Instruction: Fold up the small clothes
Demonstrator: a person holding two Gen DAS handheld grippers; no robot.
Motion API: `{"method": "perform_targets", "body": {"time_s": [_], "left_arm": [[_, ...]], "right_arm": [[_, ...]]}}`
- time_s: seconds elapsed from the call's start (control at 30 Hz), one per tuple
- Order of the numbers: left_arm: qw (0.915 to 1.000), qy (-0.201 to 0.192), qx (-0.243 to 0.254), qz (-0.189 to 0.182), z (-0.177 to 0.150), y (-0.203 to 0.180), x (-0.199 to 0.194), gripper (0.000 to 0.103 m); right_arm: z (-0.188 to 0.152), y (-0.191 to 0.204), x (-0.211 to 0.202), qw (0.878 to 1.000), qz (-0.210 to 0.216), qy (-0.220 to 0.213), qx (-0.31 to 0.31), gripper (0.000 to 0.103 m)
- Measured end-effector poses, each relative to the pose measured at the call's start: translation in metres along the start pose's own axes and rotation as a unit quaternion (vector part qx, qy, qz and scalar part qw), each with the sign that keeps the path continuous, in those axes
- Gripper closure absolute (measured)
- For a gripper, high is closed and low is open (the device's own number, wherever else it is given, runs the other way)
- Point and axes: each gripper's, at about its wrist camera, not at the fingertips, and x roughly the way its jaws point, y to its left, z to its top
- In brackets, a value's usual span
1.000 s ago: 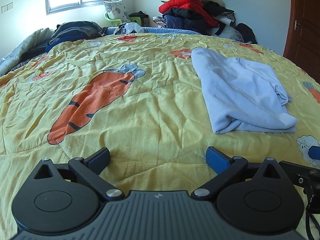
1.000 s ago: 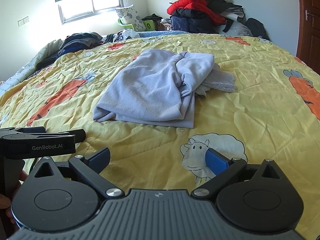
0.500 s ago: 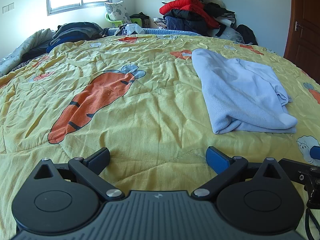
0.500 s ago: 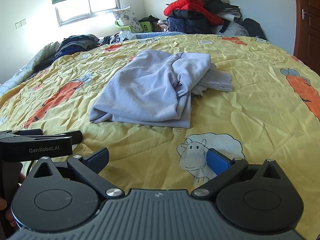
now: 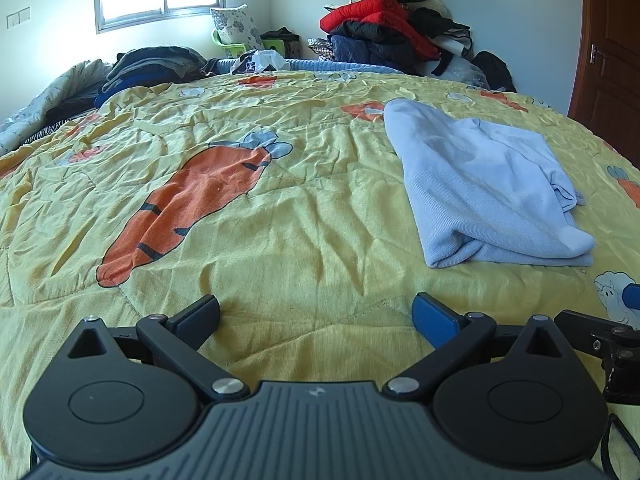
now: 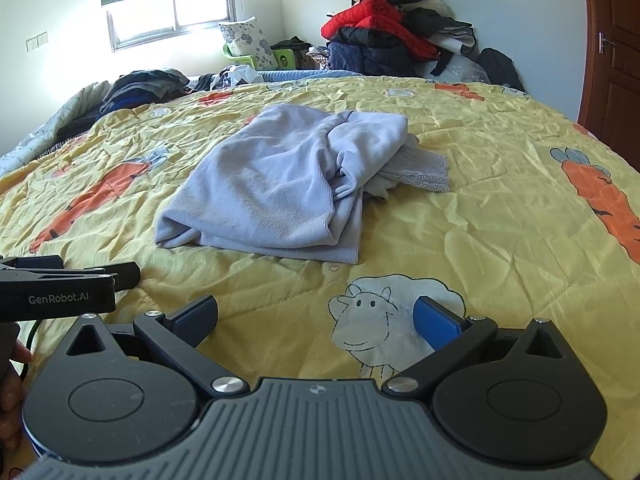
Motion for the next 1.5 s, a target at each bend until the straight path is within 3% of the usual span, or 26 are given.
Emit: {"method": "perform_targets", "body": {"time_s": [0.43, 0.9, 1.17, 1.5], "left_arm": [[1.0, -0.001, 0.0, 0.0, 0.0, 0.0, 0.0, 0.0], [1.0, -0.001, 0.0, 0.0, 0.0, 0.0, 0.0, 0.0], [1.0, -0.001, 0.0, 0.0, 0.0, 0.0, 0.0, 0.0], [1.0, -0.002, 0.0, 0.0, 0.0, 0.0, 0.0, 0.0]], "right_arm": [[-0.001, 0.005, 0.002, 1.0, -0.012, 0.005, -0.014, 0.0], [0.005, -0.021, 0.0, 0.999, -0.028, -0.007, 0.038, 0.001], [0.004, -0.007, 0.008, 0.998, -0.057, 0.005, 0.0, 0.0], [0.003, -0.005, 0.009, 0.998, -0.06, 0.008, -0.006, 0.0]]}}
